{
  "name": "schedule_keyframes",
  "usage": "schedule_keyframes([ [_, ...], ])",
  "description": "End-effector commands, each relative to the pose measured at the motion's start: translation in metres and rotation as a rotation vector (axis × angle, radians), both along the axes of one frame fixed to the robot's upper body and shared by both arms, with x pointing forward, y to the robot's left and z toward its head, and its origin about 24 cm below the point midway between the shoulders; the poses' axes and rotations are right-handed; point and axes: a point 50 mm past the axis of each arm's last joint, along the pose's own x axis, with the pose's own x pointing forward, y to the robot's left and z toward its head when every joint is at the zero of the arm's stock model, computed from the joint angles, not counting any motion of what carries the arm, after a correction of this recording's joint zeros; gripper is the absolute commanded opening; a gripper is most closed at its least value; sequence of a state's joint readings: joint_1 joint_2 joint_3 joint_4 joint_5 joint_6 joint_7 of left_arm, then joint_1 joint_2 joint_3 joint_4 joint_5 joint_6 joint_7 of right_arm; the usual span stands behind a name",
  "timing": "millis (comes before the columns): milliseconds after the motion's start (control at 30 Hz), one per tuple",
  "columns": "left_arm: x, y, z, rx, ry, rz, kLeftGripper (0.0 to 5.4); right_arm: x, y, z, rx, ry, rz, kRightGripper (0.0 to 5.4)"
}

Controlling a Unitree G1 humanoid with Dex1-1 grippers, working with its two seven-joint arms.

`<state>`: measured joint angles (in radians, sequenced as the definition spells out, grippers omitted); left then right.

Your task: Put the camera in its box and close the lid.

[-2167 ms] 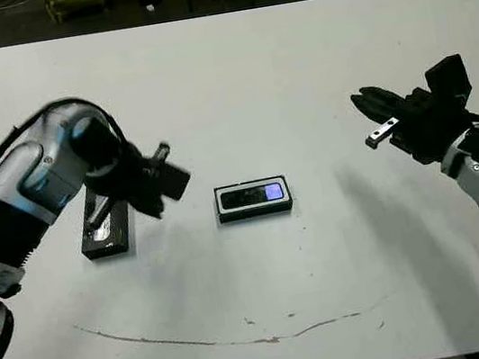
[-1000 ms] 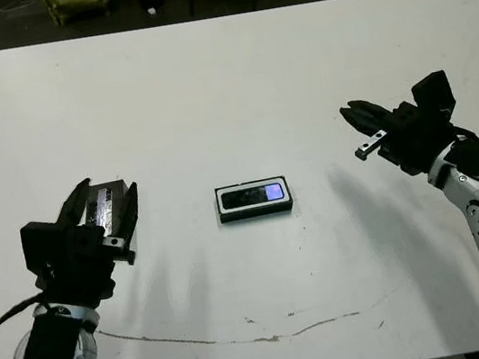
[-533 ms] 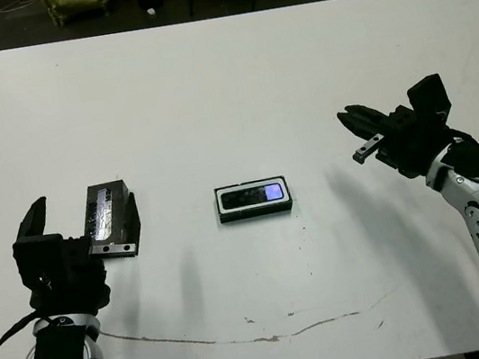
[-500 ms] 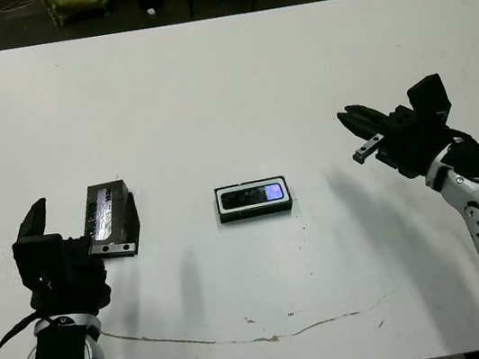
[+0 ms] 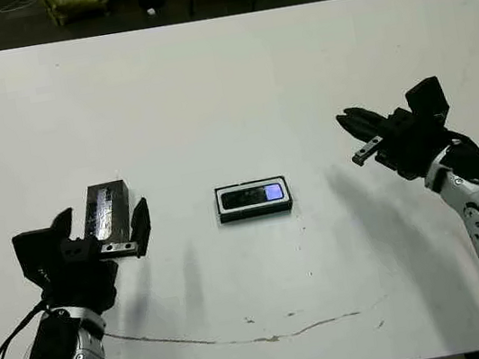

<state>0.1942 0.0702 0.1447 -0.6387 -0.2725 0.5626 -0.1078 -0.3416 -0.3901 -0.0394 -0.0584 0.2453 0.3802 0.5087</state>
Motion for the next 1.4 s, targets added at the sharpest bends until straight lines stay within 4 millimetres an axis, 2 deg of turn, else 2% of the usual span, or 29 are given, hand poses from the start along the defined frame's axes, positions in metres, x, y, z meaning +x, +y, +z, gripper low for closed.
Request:
schedule_keyframes([
  [33, 0.001, 0.002, -0.006, 0.016, 0.052, -0.008, 5.38, -0.002, -0.004, -0.012, 0.007, 0.04, -0.008, 0.0],
  [467, 0.003, 0.004, -0.009, 0.155, 0.063, 0.07, 5.38, -0.003, -0.004, -0.012, -0.005, 0.039, -0.009, 0.0],
  [667, 0.004, 0.005, -0.01, 0.145, 0.079, 0.084, 5.38, -0.003, -0.003, -0.012, 0.0, 0.047, -0.015, 0.0],
  [800, 0.006, 0.004, -0.011, 0.048, 0.108, 0.057, 5.38, -0.003, -0.003, -0.013, -0.006, 0.044, -0.015, 0.0],
  [1033, 0.009, 0.005, -0.013, -0.02, 0.171, 0.051, 5.38, -0.002, -0.005, -0.013, 0.013, 0.045, -0.001, 0.0],
  [1400, 0.013, 0.01, -0.014, 0.017, 0.196, 0.059, 5.38, -0.003, -0.005, -0.013, 0.003, 0.049, -0.007, 0.0],
])
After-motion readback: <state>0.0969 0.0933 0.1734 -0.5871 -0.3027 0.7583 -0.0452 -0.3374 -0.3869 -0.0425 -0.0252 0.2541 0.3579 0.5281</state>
